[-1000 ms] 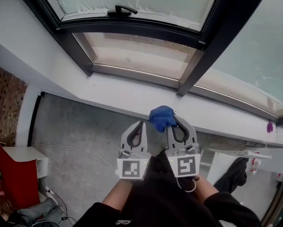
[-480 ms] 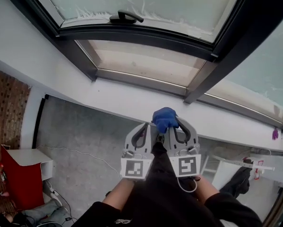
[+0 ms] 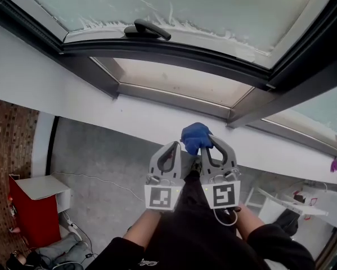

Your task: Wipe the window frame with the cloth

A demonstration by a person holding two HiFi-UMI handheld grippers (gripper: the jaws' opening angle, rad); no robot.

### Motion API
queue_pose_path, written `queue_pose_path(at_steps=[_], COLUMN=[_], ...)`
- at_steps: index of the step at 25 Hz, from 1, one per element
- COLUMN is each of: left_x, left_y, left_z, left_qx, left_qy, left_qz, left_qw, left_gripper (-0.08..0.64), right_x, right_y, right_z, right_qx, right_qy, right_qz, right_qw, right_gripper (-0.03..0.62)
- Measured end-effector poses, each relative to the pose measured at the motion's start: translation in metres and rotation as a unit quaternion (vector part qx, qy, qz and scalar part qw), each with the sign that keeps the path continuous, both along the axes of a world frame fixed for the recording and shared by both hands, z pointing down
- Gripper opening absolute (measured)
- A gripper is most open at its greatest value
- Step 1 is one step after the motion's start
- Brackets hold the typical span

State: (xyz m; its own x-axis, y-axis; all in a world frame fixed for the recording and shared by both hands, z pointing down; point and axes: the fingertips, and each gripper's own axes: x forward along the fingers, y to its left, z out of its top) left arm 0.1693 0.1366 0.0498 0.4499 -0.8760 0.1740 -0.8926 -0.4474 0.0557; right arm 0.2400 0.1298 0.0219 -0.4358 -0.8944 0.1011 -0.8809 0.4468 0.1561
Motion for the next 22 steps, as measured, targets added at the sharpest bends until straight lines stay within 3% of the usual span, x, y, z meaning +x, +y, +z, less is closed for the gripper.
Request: queue_pose_path(at_steps=[4, 8, 12, 17, 22], left_x=[0.004, 0.011, 0.02, 0.012, -0.007], left_y=[-0.021, -0.036, -0.056, -0.087, -0.097], left_z=[0.013, 0.031, 0.062, 0.102, 0.153], left_qx=[-0.011, -0.012, -0.026, -0.001, -0.047], left_qy=[-0.001, -0.008, -0.011, -0.029, 0.001], left_qz=[0.003, 0.04, 0.092, 0.152, 0.195], left_qw=[0.9999, 0.9991, 0.9953, 0.988, 0.9797], left_gripper=[0.005, 0.005, 0.005, 0.005, 0.005], right_x=[0.009, 0.018, 0.027, 0.021, 0.013], right_y=[-0.018, -0.036, -0.055, -0.079, -0.094], right_z=[0.033, 0.05, 0.075, 0.114, 0.154], right_qx=[-0.046, -0.037, -0.057, -0.074, -0.061], right_qy=[0.101, 0.151, 0.164, 0.19, 0.224], right_qz=[-0.003, 0.036, 0.071, 0.11, 0.157], right_qw=[0.994, 0.987, 0.982, 0.973, 0.96], right_gripper=[0.023, 0.023, 0.023, 0.023, 0.023])
